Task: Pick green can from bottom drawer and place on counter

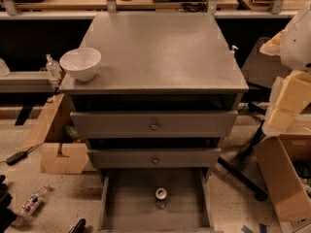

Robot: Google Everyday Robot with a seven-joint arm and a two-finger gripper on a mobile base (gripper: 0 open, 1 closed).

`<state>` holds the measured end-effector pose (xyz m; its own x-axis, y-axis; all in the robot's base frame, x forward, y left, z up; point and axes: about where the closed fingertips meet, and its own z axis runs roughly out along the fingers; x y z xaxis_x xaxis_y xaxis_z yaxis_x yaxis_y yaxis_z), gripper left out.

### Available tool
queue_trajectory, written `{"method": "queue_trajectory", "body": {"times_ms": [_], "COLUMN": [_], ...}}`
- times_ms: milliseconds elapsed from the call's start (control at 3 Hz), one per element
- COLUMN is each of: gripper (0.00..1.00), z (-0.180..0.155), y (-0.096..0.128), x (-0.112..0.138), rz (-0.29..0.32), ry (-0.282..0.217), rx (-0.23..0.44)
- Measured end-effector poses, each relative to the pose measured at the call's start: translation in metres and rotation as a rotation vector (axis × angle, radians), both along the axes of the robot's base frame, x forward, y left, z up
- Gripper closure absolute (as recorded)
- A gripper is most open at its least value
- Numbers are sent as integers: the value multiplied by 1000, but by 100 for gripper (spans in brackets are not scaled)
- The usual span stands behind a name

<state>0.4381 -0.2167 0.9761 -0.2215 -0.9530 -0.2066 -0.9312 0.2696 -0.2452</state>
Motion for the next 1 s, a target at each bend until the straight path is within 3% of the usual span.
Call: {"method": "queue_trajectory", "body": {"times_ms": [333, 667, 1000], "gripper": [0, 0, 0], "z": [-3, -34, -127], "y": [0, -4, -7], "x": [1, 10, 8], "rz": [0, 0, 24], "ry": [-3, -33, -2], "rx": [11, 144, 346]}}
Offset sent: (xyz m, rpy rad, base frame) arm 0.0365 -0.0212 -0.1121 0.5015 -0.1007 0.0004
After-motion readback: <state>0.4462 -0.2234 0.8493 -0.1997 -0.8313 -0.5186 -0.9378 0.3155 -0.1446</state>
